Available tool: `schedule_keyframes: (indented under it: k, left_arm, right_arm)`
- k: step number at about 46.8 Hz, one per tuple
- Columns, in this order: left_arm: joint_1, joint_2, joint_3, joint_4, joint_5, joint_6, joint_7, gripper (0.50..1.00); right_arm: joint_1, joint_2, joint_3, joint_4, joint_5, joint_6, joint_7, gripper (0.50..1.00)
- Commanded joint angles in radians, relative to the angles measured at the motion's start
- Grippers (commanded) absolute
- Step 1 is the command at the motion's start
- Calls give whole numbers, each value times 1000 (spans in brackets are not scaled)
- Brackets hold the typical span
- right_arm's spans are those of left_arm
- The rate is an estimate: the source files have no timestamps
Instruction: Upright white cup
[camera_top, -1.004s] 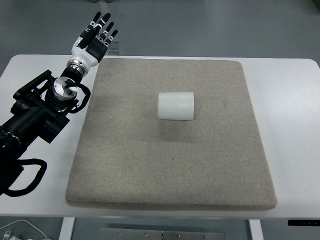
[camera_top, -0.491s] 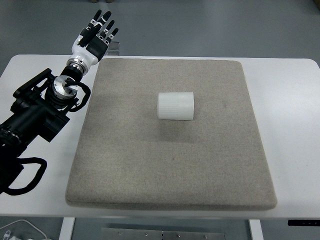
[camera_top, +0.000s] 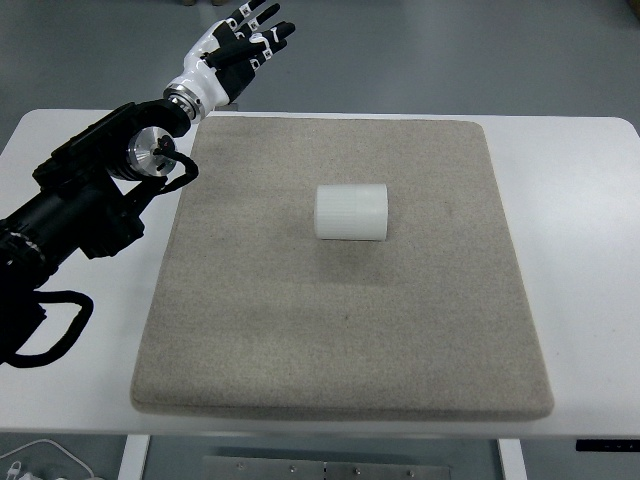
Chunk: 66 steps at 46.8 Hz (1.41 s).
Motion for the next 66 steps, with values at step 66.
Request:
schedule_keyframes:
  k: [66]
  left_arm:
    - [-143, 190, 250, -627, 943, -116, 523, 988]
  right_arm:
    - [0, 0, 0, 0, 0, 0, 1, 930]
